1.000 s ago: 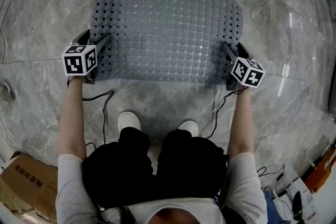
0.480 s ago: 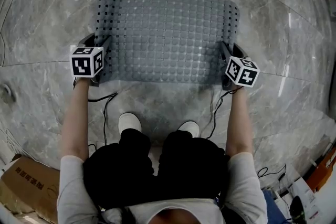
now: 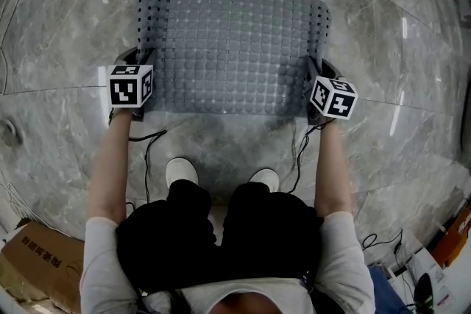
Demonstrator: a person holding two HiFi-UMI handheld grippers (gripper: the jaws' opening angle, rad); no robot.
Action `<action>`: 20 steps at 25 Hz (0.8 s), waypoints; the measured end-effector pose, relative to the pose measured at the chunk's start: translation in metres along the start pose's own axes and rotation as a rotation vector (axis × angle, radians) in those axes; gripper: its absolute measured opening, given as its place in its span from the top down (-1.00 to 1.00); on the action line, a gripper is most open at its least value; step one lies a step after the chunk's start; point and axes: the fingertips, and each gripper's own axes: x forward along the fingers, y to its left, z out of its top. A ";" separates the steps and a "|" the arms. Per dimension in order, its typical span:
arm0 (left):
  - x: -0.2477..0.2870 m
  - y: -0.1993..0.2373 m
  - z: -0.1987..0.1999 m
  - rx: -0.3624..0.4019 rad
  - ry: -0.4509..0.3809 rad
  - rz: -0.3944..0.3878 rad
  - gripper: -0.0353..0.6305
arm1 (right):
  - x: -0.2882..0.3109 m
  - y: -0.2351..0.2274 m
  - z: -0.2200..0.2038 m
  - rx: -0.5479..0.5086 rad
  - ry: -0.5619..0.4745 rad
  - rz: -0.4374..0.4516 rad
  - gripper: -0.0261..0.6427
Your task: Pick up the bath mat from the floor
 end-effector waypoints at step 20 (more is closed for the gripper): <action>-0.057 -0.015 0.046 0.027 -0.194 -0.040 0.76 | -0.043 0.021 0.035 0.024 -0.143 -0.006 0.80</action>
